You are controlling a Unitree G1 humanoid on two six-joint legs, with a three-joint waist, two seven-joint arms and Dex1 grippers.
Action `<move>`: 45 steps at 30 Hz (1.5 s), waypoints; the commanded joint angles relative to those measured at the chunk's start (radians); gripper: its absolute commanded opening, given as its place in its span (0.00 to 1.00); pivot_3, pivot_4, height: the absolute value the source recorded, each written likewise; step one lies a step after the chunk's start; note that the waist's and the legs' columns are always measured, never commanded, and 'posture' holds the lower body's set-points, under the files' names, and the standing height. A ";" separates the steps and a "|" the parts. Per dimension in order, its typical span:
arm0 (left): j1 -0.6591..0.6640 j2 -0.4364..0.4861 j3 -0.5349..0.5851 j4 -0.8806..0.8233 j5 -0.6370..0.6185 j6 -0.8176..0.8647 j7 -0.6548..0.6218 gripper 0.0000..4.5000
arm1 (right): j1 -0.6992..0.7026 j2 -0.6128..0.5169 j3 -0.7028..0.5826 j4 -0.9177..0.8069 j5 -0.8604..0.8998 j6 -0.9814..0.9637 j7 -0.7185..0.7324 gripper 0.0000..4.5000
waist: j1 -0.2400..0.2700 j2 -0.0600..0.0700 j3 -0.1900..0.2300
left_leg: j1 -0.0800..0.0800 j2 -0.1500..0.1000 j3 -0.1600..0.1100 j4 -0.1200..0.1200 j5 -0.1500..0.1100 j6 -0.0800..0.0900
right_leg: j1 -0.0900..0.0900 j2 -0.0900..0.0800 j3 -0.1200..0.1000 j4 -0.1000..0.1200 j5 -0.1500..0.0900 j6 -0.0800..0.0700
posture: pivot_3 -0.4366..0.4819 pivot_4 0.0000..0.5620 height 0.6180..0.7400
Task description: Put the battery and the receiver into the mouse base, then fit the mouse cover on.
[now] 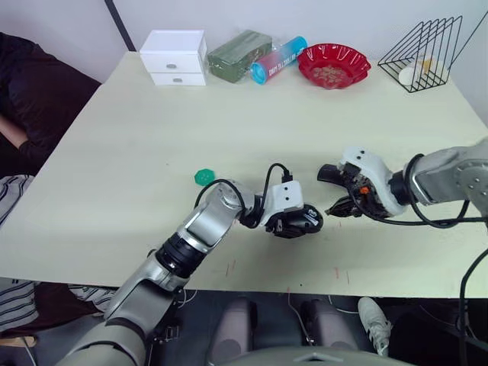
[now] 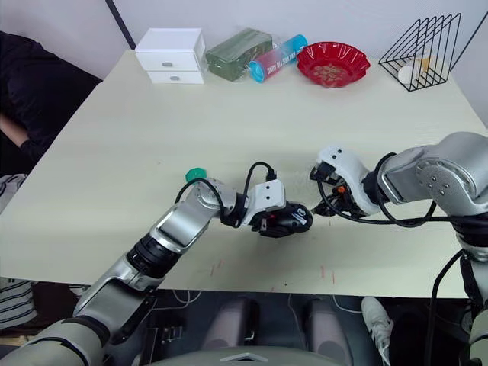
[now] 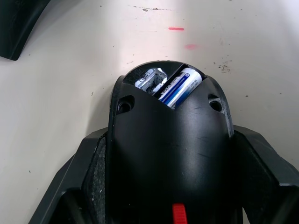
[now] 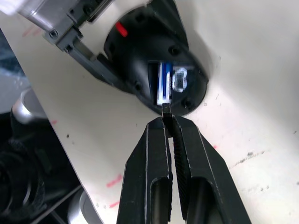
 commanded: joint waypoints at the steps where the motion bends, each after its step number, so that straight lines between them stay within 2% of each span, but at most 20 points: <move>1: 0.002 -0.017 -0.018 0.031 0.009 -0.010 0.011 0.66 | -0.132 -0.007 0.086 0.088 0.071 0.006 -0.051 0.00 | -0.001 0.000 0.000 | 0.000 0.000 0.000 0.000 0.000 0.000 | 0.000 0.000 0.000 0.001 0.000 0.000 | 0.48 0.27 1.00; 6: -0.002 -0.015 -0.027 0.041 0.020 -0.035 0.007 0.66 | -0.274 0.001 0.264 0.176 0.131 0.006 -0.107 0.00 | 0.000 0.001 -0.001 | 0.001 0.000 0.000 0.000 0.000 0.000 | 0.000 0.000 0.000 0.001 0.000 0.000 | 0.48 0.27 1.00; 9: -0.005 -0.021 -0.026 0.041 0.018 -0.026 0.009 0.66 | -0.305 0.011 0.309 0.213 0.144 0.006 -0.143 0.00 | 0.002 0.001 -0.001 | 0.000 0.000 0.000 0.000 0.000 0.000 | 0.000 0.000 -0.001 0.000 0.000 0.000 | 0.48 0.27 1.00; 20: 0.009 0.003 -0.071 -0.031 0.024 -0.022 -0.050 0.66 | -0.409 0.079 0.442 0.361 0.358 0.006 -0.341 0.00 | -0.002 0.001 -0.001 | -0.001 0.000 0.000 -0.001 0.000 0.000 | -0.001 0.000 -0.001 0.000 0.000 0.000 | 0.48 0.27 1.00; 26: 0.017 0.011 -0.076 -0.048 0.023 -0.014 -0.058 0.66 | -0.407 0.090 0.456 0.410 0.494 0.006 -0.480 0.00 | -0.003 0.001 -0.001 | -0.002 0.000 0.000 -0.002 0.000 0.000 | -0.002 -0.001 -0.001 0.000 0.000 0.000 | 0.48 0.27 1.00; 45: 0.010 0.002 -0.075 -0.040 0.026 -0.008 -0.051 0.66 | -0.366 0.150 0.443 0.502 0.743 0.006 -0.792 0.00 | -0.002 0.001 -0.001 | -0.002 0.001 0.000 -0.002 0.000 0.000 | -0.002 -0.001 -0.001 0.000 0.000 0.000 | 0.48 0.27 1.00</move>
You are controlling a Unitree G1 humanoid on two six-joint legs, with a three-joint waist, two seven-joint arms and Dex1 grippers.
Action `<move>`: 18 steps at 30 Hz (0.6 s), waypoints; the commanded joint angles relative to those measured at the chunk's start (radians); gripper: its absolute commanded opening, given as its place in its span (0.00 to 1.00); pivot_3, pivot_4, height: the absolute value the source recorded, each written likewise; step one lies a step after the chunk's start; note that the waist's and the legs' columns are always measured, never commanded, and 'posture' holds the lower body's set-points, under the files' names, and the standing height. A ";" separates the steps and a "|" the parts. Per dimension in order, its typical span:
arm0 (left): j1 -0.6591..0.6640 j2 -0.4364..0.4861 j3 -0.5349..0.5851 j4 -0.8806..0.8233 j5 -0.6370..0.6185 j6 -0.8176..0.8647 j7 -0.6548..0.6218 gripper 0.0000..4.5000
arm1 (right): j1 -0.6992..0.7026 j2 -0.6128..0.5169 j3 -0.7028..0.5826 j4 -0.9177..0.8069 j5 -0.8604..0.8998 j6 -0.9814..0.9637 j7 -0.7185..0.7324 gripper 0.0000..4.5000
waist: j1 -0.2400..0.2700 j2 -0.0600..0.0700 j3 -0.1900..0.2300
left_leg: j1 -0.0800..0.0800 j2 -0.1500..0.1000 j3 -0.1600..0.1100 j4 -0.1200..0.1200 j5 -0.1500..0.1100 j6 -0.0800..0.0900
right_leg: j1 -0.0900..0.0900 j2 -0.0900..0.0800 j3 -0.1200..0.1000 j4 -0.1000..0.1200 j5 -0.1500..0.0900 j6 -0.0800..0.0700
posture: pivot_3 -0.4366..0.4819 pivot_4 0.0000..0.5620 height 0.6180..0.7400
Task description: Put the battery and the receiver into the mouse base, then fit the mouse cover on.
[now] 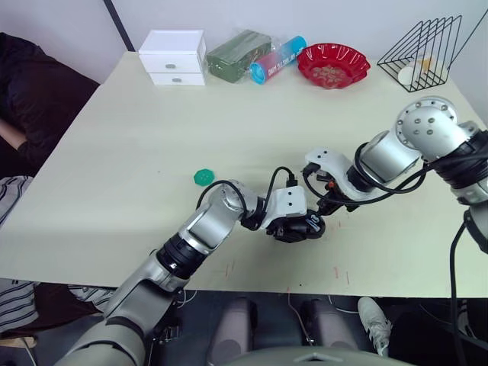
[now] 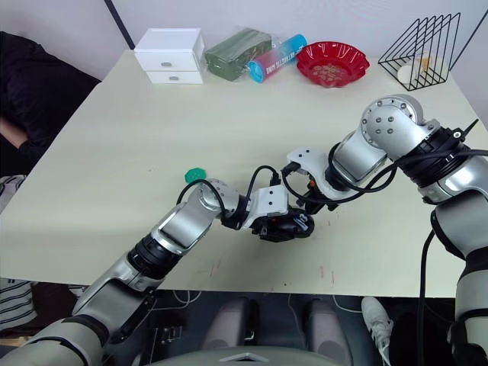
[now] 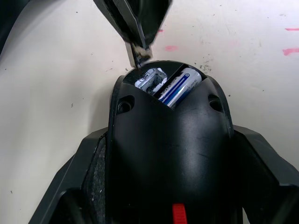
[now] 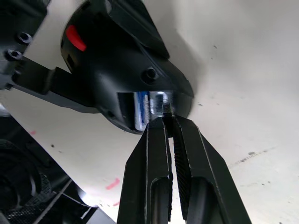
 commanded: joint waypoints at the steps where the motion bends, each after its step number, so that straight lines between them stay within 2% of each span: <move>1: 0.012 -0.006 -0.034 -0.010 0.005 0.010 -0.005 0.66 | 0.017 -0.001 -0.021 -0.002 0.079 0.004 -0.058 0.00 | 0.000 0.000 0.000 | 0.000 0.000 0.000 0.000 0.000 0.000 | 0.000 0.000 0.000 0.000 0.000 0.000 | 0.48 0.27 1.00; 11: 0.010 -0.007 -0.034 -0.007 0.006 0.006 -0.006 0.66 | 0.050 -0.014 -0.002 -0.010 0.215 -0.073 -0.237 0.00 | 0.000 0.000 0.000 | 0.000 0.000 0.000 0.000 0.000 0.000 | 0.000 0.000 0.000 0.000 0.000 0.000 | 0.48 0.27 1.00; 18: 0.008 -0.006 -0.037 -0.007 0.007 0.001 -0.011 0.66 | 0.058 -0.009 -0.002 -0.006 0.234 -0.084 -0.272 0.00 | 0.000 0.000 0.000 | 0.000 0.000 0.000 0.000 0.000 0.000 | 0.000 0.000 0.000 0.000 0.000 0.000 | 0.48 0.27 1.00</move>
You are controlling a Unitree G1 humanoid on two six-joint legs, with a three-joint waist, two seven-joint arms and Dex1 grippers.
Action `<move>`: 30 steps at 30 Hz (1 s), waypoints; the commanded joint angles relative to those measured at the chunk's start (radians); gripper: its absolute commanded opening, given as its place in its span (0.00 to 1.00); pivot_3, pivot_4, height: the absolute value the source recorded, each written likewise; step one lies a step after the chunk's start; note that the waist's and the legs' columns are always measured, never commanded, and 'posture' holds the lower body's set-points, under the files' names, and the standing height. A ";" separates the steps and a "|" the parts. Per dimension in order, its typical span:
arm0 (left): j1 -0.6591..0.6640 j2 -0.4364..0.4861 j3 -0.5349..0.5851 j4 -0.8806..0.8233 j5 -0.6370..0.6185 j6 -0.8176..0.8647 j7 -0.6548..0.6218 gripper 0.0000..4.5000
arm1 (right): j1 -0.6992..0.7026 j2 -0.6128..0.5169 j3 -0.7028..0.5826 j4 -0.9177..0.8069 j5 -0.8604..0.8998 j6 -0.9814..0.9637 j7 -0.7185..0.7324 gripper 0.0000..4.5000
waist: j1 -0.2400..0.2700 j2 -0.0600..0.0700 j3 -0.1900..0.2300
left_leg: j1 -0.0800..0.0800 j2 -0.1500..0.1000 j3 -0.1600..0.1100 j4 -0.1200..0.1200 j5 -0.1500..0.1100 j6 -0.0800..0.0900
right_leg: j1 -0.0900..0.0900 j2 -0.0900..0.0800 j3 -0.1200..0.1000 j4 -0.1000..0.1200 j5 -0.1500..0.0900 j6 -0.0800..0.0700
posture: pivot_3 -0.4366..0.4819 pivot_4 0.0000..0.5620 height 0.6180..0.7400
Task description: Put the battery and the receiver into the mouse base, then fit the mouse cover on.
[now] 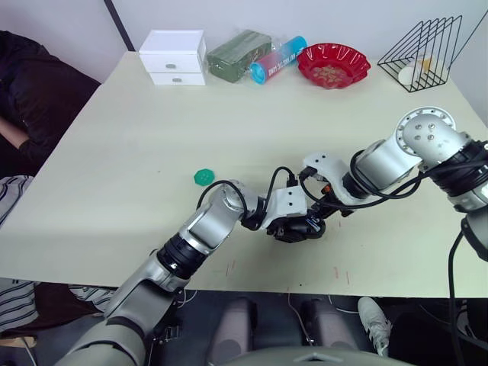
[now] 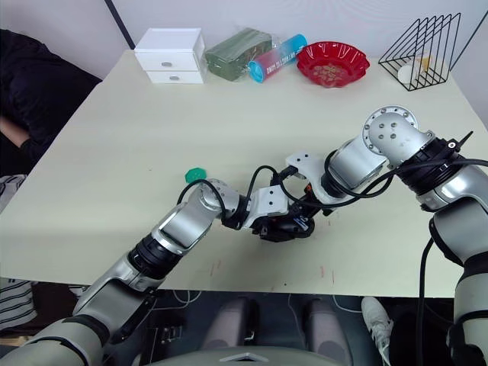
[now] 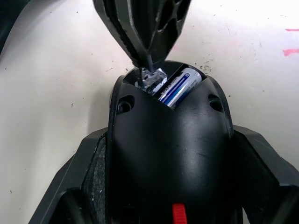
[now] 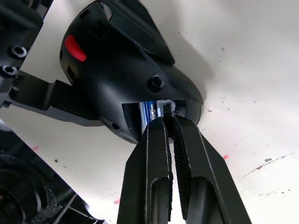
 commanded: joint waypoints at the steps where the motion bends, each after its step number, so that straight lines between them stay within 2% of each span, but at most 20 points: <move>1: 0.008 -0.005 -0.037 -0.007 0.005 0.001 -0.011 0.66 | 0.003 -0.008 -0.001 -0.007 0.022 -0.006 -0.012 0.00 | 0.000 0.000 0.000 | 0.000 0.000 0.000 0.000 0.000 0.000 | 0.000 0.000 0.000 0.000 0.000 0.000 | 0.48 0.27 1.00; 16: 0.006 -0.007 -0.041 -0.007 0.012 -0.003 -0.013 0.66 | 0.019 -0.010 0.032 -0.013 0.022 0.005 -0.028 0.00 | 0.000 0.000 0.000 | 0.000 0.000 0.000 0.000 0.000 0.000 | 0.000 0.000 0.000 0.000 0.000 0.000 | 0.48 0.27 1.00; 30: 0.012 -0.007 -0.036 -0.003 0.011 -0.009 -0.009 0.66 | -0.068 0.112 0.062 0.156 0.022 0.051 -0.052 0.00 | -0.008 0.000 0.000 | 0.001 0.000 0.000 -0.001 0.000 0.000 | 0.000 0.000 0.000 0.000 0.000 0.000 | 0.48 0.27 1.00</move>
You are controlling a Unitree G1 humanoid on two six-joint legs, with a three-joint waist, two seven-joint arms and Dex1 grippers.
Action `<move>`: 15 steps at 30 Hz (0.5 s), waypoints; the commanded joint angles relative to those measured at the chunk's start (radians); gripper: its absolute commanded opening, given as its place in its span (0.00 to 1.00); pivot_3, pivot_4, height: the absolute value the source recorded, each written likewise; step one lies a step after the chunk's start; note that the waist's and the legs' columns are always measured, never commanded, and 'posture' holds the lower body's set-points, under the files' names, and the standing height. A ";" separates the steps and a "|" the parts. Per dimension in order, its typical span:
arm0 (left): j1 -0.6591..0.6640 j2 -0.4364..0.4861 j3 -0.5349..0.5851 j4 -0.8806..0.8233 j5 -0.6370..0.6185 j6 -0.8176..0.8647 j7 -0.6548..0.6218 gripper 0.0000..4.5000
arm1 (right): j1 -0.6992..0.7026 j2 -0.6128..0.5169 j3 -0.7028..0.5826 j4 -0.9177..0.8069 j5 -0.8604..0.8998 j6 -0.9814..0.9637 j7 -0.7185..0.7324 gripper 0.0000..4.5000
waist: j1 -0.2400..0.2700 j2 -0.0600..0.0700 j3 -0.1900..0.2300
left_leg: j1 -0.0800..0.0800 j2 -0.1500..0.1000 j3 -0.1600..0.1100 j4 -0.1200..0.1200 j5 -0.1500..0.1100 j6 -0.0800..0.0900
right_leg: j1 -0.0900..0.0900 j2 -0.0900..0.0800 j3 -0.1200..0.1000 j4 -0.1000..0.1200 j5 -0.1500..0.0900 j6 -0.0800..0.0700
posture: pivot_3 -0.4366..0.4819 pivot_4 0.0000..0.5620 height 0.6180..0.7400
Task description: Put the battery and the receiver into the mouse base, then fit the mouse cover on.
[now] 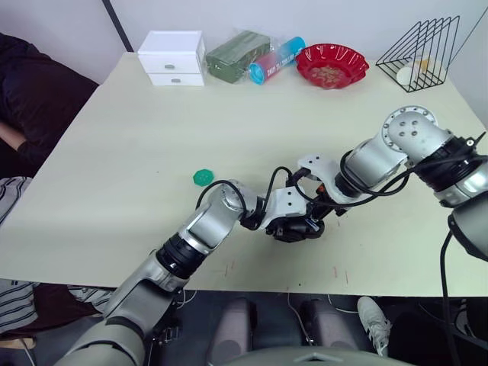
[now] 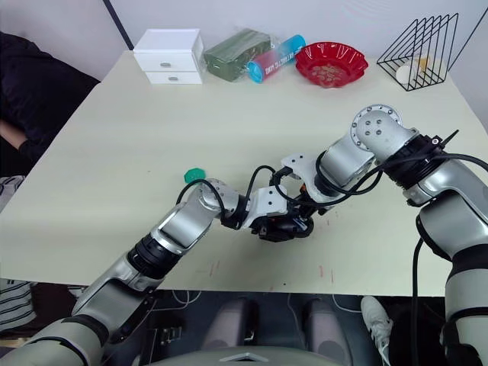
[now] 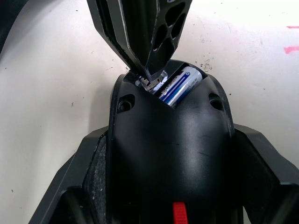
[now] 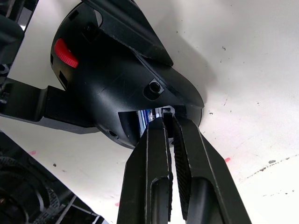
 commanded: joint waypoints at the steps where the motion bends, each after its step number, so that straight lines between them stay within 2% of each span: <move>1: 0.012 -0.008 -0.037 -0.007 0.007 -0.002 -0.006 0.66 | -0.021 0.026 0.022 0.017 0.002 0.012 0.002 0.00 | -0.002 0.000 0.000 | 0.000 0.000 0.000 0.000 0.000 0.000 | 0.000 0.000 0.000 0.000 0.000 0.000 | 0.48 0.27 1.00; 15: 0.011 -0.006 -0.033 -0.007 0.005 0.002 -0.006 0.66 | 0.014 0.019 0.016 -0.052 0.002 -0.010 -0.025 0.00 | -0.008 0.000 0.000 | 0.000 0.000 0.000 0.000 0.000 0.000 | 0.000 0.000 0.000 0.000 0.000 0.000 | 0.48 0.27 1.00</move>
